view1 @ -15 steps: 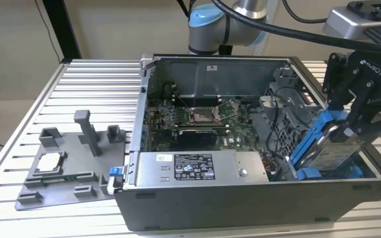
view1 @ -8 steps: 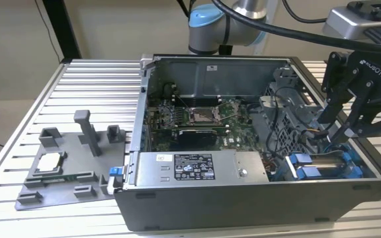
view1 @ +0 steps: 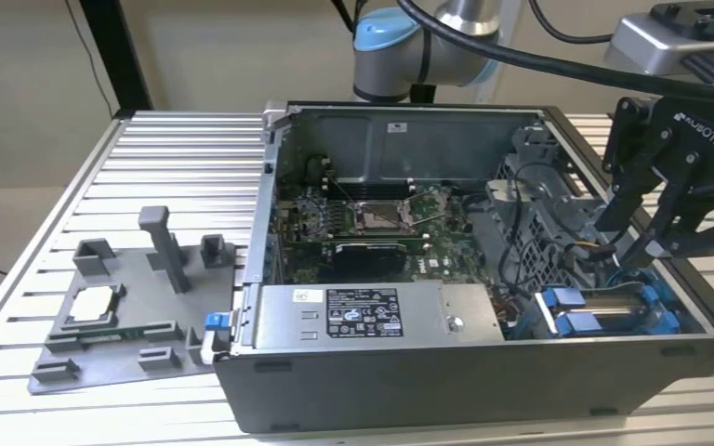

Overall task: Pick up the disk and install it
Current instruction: 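Insert the disk into the insertion slot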

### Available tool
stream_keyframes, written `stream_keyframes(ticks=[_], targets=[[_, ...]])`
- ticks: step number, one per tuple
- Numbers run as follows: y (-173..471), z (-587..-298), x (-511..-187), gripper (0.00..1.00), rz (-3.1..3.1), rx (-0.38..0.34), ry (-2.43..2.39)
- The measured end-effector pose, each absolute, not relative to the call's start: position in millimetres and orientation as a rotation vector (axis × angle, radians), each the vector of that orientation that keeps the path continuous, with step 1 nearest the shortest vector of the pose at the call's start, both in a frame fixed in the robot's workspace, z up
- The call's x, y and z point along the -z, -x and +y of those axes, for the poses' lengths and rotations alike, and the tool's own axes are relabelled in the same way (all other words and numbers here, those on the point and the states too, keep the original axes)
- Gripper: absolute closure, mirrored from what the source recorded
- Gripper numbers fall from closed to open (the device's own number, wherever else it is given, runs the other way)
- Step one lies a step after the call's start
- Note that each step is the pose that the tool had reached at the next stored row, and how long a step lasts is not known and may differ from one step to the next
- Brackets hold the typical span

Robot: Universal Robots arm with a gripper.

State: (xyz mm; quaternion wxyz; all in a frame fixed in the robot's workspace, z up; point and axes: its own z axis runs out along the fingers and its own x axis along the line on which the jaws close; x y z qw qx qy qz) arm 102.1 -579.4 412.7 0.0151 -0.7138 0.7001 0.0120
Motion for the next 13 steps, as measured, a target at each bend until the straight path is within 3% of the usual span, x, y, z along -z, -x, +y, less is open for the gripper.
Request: stream_keyframes(ticks=[13], targets=[[-102.2,-577.3,-404.0,0.0,2.148,0.016,2.202]])
